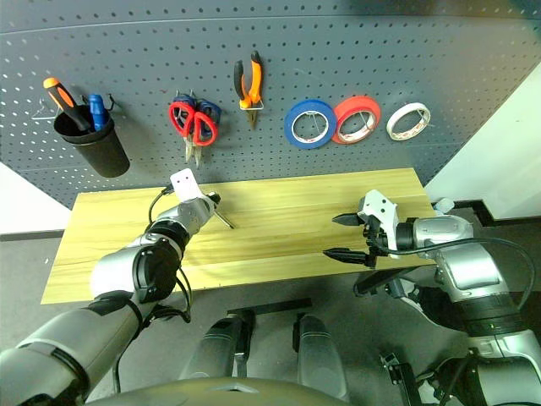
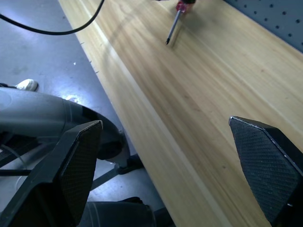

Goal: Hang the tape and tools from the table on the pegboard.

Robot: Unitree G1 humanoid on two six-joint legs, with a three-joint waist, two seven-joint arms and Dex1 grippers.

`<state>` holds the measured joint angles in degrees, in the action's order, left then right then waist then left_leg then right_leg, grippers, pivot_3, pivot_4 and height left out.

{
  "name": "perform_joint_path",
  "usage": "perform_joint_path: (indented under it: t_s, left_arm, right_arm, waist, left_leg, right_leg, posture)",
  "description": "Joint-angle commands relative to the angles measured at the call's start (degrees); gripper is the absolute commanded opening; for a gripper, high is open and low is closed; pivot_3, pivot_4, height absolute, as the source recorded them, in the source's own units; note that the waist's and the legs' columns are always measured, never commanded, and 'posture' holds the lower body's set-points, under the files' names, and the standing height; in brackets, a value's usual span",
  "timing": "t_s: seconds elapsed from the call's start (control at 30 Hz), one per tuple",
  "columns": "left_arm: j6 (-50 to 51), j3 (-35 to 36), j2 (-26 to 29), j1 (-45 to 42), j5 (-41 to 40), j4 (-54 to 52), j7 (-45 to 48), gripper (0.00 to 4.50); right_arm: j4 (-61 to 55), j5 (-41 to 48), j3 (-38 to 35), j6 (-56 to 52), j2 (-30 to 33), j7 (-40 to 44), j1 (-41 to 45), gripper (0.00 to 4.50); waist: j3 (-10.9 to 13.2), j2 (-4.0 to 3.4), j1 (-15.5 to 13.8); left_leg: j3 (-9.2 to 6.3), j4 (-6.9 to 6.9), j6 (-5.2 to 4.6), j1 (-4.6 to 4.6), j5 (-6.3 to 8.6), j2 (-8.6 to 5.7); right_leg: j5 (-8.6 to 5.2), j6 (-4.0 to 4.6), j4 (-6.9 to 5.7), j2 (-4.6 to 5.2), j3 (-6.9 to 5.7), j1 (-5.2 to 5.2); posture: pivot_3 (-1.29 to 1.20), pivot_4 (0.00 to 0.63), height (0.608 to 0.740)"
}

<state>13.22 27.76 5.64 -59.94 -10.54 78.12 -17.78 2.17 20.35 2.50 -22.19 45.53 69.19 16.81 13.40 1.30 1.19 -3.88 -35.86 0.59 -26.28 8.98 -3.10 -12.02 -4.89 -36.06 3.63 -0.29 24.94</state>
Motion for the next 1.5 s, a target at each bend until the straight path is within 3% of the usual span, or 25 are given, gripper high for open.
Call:
perform_joint_path:
  t_s: [0.03,0.23,0.6,0.97,1.07,1.3,1.5]
  left_arm:
    - [0.78,-0.4,0.54,0.1,1.07,-0.01,-1.73,3.75]
    - [0.73,-0.71,1.6,-0.53,1.83,-0.12,-2.02,3.75]
    - [1.68,-3.72,3.29,-0.48,4.96,-0.36,0.47,3.75]
    - [0.56,-0.5,3.13,0.17,1.96,-0.53,-1.83,3.75]
    - [0.62,1.71,2.31,0.25,-0.04,-0.52,-2.78,3.18]
    - [-0.67,4.26,1.63,-0.29,-1.78,-0.57,-4.21,1.0]
    - [-0.43,7.89,1.86,-0.31,-5.24,-0.79,-8.25,0.91]
  right_arm:
    - [-3.79,2.17,-1.88,-1.35,0.81,0.61,0.13,4.5]
    - [-3.11,3.78,-0.81,-4.85,-0.88,0.2,4.33,4.5]
    - [3.91,1.58,1.18,-4.52,-8.04,-3.86,10.88,4.5]
    - [7.14,-0.63,1.2,-1.64,-7.21,-2.46,13.04,4.5]
    - [6.71,-1.24,0.97,-1.21,-6.95,-2.5,12.31,4.5]
    - [5.39,-2.0,0.31,-1.19,-5.88,-3.06,10.01,4.5]
    - [6.81,-4.38,1.86,0.41,-4.42,-2.56,9.85,4.5]
  waist:
    - [0.01,0.01,-0.01]
    - [0.42,0.16,0.05]
    - [4.44,0.19,-0.03]
    - [6.1,0.07,0.22]
    - [6.13,0.04,0.78]
    - [6.15,0.01,1.28]
    - [6.15,0.0,1.51]
  left_leg:
    - [0.0,-0.02,0.0,-0.01,0.0,0.0]
    - [0.04,-0.07,-0.05,0.0,0.04,0.01]
    - [0.07,-0.06,-0.15,-0.14,0.03,0.05]
    - [0.1,-0.03,-0.22,-0.16,0.02,0.06]
    - [0.11,-0.02,-0.14,-0.16,0.07,0.05]
    - [0.21,0.02,-0.14,-0.16,0.08,0.05]
    - [0.3,0.04,-0.15,-0.14,0.09,0.05]
  right_leg:
    - [0.0,0.0,0.0,0.01,0.0,0.0]
    - [-0.07,0.06,0.01,0.06,0.06,-0.03]
    - [0.0,0.39,-0.04,0.11,0.12,0.16]
    - [-0.14,0.15,-0.05,0.14,0.18,0.22]
    - [-0.15,0.13,-0.04,0.16,0.18,0.22]
    - [-0.17,0.08,-0.03,0.19,0.16,0.21]
    - [-0.15,0.0,0.0,0.2,0.19,0.22]
  posture:
    - [-0.14,0.24,0.74]
    - [-0.13,0.291,0.74]
    - [-0.09,0.421,0.74]
    - [-0.11,0.423,0.74]
    - [-0.12,0.421,0.74]
    - [-0.13,0.418,0.74]
    - [-0.12,0.381,0.74]
